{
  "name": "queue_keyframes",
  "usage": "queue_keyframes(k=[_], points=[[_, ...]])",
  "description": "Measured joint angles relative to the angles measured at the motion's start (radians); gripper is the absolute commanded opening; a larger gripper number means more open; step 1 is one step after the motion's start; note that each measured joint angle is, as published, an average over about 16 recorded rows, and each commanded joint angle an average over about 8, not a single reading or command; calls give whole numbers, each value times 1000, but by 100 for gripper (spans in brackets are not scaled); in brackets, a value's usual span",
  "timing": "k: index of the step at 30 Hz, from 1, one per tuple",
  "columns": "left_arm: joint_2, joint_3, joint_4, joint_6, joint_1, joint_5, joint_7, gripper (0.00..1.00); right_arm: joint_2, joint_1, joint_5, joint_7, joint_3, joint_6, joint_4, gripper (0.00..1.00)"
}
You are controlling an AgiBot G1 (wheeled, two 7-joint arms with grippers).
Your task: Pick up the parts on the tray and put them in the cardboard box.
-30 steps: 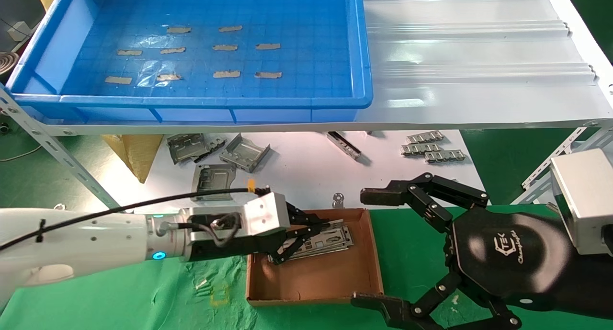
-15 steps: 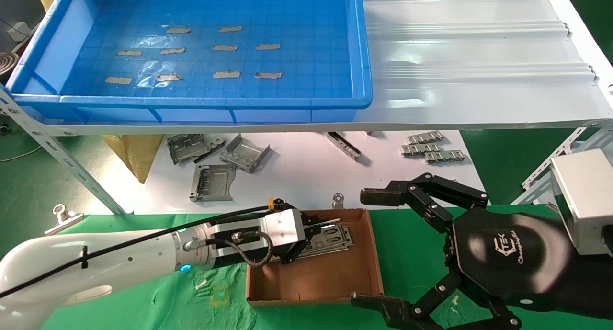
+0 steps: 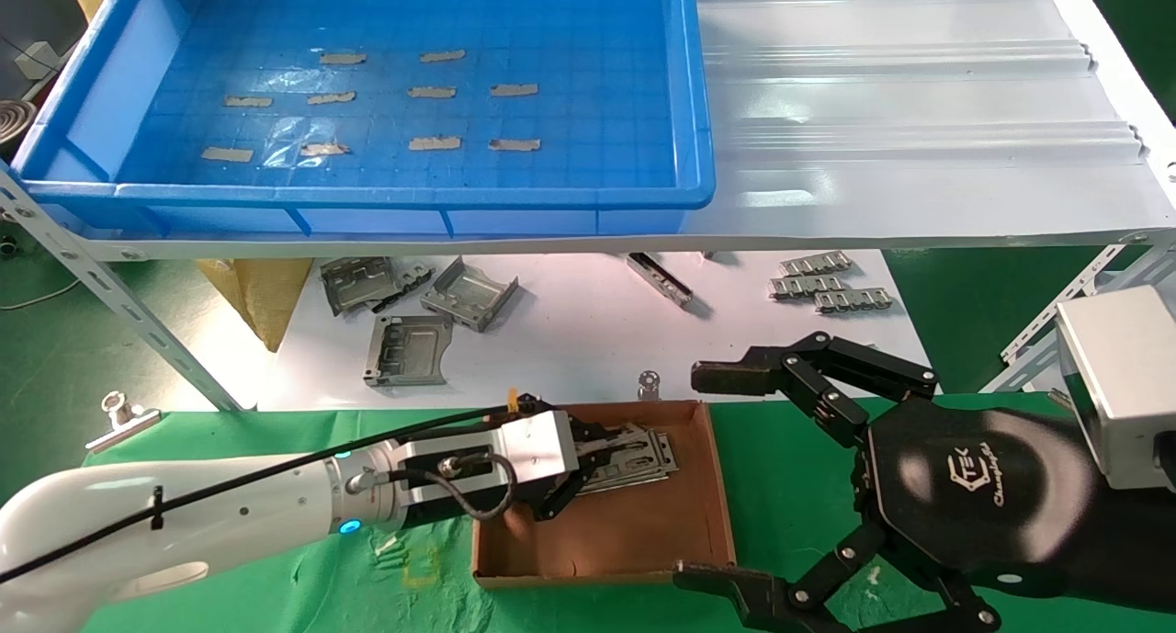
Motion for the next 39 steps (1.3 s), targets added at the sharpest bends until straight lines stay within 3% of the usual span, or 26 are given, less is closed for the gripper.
queue_keyframes(k=[11,26,39], points=[[-21,-24,-12,80,12,-96,-47,100,0,0,0,0,0,0,0,100],[-87,-128,15,403,79,-437,-56,100,0,0,0,0,0,0,0,100],[-113,-160,12,459,94,-484,-68,100,0,0,1,0,0,0,0,100]])
